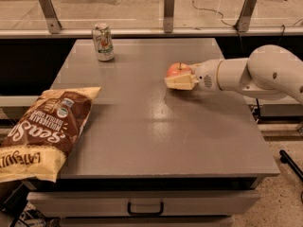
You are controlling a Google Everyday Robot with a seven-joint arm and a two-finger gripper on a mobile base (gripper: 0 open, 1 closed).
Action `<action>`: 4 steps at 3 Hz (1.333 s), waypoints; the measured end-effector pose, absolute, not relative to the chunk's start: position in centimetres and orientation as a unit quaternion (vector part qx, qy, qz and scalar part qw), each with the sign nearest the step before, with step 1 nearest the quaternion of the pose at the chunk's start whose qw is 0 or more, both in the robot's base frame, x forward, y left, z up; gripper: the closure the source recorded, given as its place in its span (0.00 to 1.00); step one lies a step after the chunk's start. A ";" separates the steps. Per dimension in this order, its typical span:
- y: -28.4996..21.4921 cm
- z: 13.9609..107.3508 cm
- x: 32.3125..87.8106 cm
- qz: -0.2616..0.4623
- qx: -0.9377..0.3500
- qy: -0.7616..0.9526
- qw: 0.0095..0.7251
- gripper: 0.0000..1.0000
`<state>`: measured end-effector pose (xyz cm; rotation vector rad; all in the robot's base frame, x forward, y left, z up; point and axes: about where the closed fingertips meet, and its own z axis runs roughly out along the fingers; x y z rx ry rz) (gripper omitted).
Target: Pick apple
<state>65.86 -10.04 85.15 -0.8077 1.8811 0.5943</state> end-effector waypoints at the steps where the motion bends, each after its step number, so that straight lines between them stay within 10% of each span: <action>1: -10.0 86.1 66.2 0.243 -0.336 0.768 0.487 1.00; 4: -11.6 94.9 66.9 0.252 -0.376 0.698 0.555 1.00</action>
Offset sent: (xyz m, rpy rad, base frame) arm 0.0185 -0.0266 0.0854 0.0674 -0.1196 0.0427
